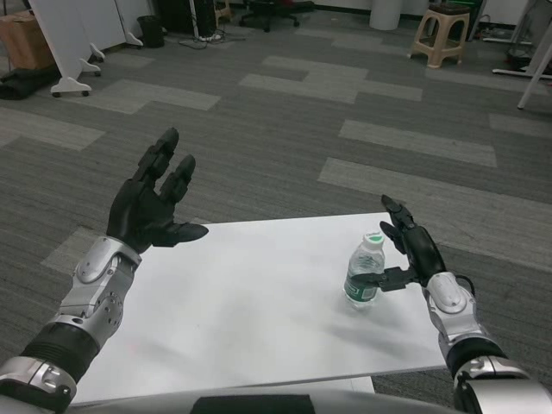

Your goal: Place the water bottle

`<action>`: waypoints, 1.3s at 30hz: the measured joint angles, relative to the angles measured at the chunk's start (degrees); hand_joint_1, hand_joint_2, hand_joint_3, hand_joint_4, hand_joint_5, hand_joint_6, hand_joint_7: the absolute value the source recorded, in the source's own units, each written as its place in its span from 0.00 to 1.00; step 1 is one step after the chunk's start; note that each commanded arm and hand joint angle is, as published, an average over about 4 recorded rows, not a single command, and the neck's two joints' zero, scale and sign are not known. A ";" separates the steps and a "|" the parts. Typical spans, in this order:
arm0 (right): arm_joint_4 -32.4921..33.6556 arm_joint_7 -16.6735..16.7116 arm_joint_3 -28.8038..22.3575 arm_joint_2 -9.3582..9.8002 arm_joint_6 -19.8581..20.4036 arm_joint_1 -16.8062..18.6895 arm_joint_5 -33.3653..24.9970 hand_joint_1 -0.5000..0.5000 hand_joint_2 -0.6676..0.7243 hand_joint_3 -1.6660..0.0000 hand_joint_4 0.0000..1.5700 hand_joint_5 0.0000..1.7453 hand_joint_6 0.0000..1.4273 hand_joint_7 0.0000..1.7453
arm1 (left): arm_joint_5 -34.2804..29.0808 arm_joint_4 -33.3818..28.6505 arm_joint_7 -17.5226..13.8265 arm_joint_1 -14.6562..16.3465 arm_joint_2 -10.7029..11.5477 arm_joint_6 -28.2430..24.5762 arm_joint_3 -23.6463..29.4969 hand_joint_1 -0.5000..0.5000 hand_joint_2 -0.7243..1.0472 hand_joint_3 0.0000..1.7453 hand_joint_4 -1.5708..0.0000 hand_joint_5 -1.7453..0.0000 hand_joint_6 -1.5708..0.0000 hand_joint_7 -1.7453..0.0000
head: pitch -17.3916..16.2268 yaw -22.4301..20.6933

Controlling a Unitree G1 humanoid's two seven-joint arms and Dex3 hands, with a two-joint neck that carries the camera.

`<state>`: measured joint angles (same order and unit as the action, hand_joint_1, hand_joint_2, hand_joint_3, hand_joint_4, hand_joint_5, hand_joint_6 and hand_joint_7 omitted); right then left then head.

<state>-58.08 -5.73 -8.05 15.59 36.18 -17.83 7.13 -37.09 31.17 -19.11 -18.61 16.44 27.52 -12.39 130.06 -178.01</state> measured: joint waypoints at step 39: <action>40.40 -1.74 15.84 2.31 -7.06 0.76 -13.65 0.29 0.36 0.86 0.00 0.00 0.00 0.00 | 0.01 -0.11 0.01 0.24 0.06 0.01 0.32 0.00 0.60 0.05 1.00 1.00 1.00 1.00 | 0.08 -1.14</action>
<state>-17.68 -7.47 7.79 17.89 29.12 -17.07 -6.52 -37.08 31.06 -19.10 -18.37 16.49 27.53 -12.07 130.14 -179.15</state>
